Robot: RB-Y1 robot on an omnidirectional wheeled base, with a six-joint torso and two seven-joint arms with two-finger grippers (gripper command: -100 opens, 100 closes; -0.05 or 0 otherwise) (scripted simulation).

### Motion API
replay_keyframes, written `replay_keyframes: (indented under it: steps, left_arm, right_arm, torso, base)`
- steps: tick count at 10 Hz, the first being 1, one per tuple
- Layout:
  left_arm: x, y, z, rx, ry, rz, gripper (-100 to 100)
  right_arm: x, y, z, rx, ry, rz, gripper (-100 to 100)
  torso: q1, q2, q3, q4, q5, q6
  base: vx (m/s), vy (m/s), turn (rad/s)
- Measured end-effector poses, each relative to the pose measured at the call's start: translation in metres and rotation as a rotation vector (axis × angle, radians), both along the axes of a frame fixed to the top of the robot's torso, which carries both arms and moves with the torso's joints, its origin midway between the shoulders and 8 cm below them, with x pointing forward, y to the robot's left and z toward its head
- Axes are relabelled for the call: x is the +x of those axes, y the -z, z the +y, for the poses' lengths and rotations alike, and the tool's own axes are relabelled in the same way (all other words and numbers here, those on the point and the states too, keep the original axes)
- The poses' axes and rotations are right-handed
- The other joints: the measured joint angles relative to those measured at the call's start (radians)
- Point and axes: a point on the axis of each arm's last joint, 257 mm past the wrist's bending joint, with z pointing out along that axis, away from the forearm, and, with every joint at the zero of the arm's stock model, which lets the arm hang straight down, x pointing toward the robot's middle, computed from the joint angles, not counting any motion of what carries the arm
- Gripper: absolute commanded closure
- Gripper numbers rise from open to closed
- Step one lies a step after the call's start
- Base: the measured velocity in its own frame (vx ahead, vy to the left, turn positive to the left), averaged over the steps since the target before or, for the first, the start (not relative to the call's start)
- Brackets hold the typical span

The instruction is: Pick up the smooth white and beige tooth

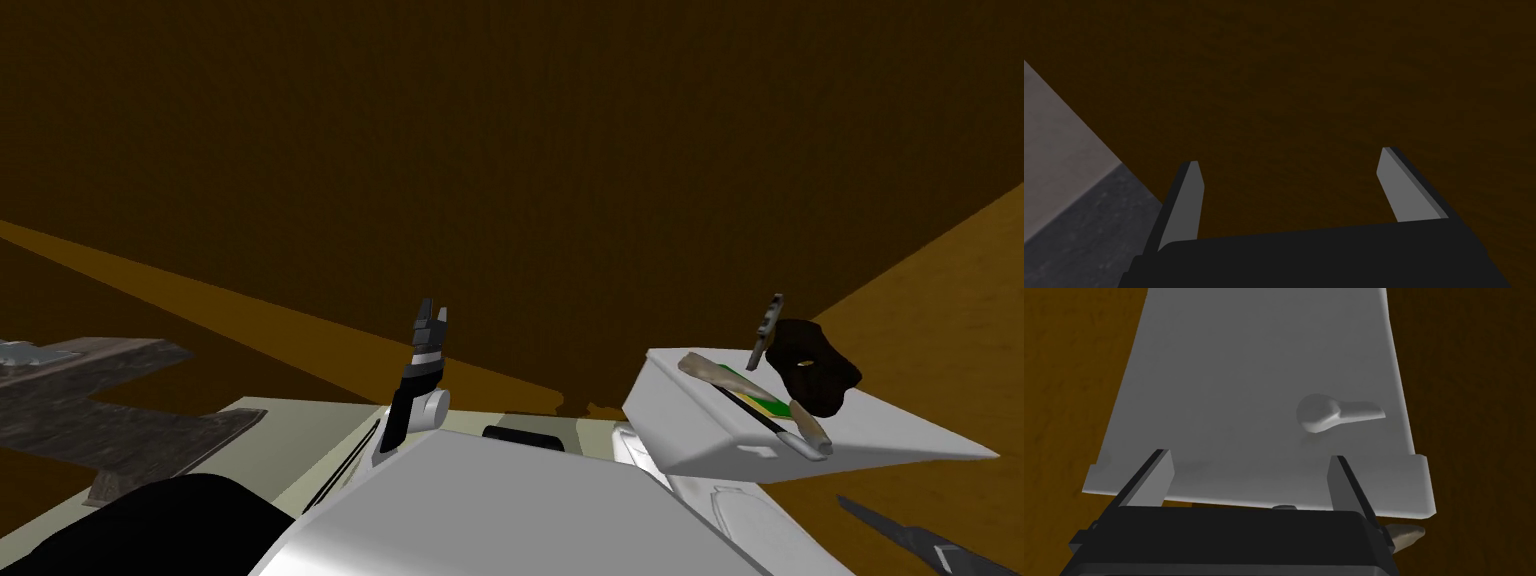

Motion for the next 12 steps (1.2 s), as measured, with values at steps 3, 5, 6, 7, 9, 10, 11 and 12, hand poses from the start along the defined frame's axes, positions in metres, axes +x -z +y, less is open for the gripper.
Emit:
replay_keyframes:
  steps: [3, 5, 6, 7, 9, 10, 11, 12]
  left_arm:
    - [0.0, 0.0, 0.0, 0.0, 0.0, 0.0, 0]
    - [0.0, 0.0, 0.0, 0.0, 0.0, 0.0, 0]
    - [0.0, 0.0, 0.0, 0.0, 0.0, 0.0, 0]
    - [0.0, 0.0, 0.0, 0.0, 0.0, 0.0, 0]
    - [0.0, 0.0, 0.0, 0.0, 0.0, 0.0, 0]
    - [0.0, 0.0, 0.0, 0.0, 0.0, 0.0, 0]
    - [0.0, 0.0, 0.0, 0.0, 0.0, 0.0, 0]
    - [0.0, 0.0, 0.0, 0.0, 0.0, 0.0, 0]
  right_arm:
    - [-0.003, -0.027, -0.041, -0.114, -0.02, 0.081, -100]
    - [0.003, -0.041, -0.057, -0.175, -0.046, 0.125, -100]
    - [0.004, -0.046, -0.06, -0.188, -0.05, 0.134, -100]
    - [0.009, -0.053, -0.068, -0.212, -0.061, 0.145, -100]
    - [0.012, -0.058, -0.071, -0.223, -0.069, 0.151, 0]
    - [0.012, -0.058, -0.071, -0.223, -0.069, 0.151, -100]
    - [0.007, -0.054, -0.071, -0.221, -0.059, 0.15, -100]
    - [0.004, -0.053, -0.072, -0.222, -0.054, 0.152, -100]
  torso:
    - [0.001, -0.001, -0.001, 0.0, 0.0, 0.0]
    - [0.002, -0.003, -0.002, 0.0, 0.001, -0.002]
    - [0.0, -0.003, -0.001, 0.0, 0.001, -0.002]
    - [0.0, -0.003, -0.002, 0.0, 0.001, -0.003]
    - [-0.001, -0.001, -0.001, 0.0, 0.0, -0.002]
    - [-0.002, 0.0, 0.0, 0.001, 0.0, -0.002]
    - [-0.003, 0.001, 0.001, 0.001, 0.0, -0.002]
    - [-0.004, 0.001, 0.001, 0.001, 0.0, -0.002]
  base:
    - [0.056, 0.079, 0.062]
    - [0.06, 0.051, 0.029]
    - [0.047, 0.029, 0.074]
    - [0.047, 0.025, 0.054]
    - [0.01, 0.004, 0.003]
    - [0.0, -0.018, 0.097]
    - [-0.001, -0.025, 0.097]
    - [-0.005, -0.047, 0.128]
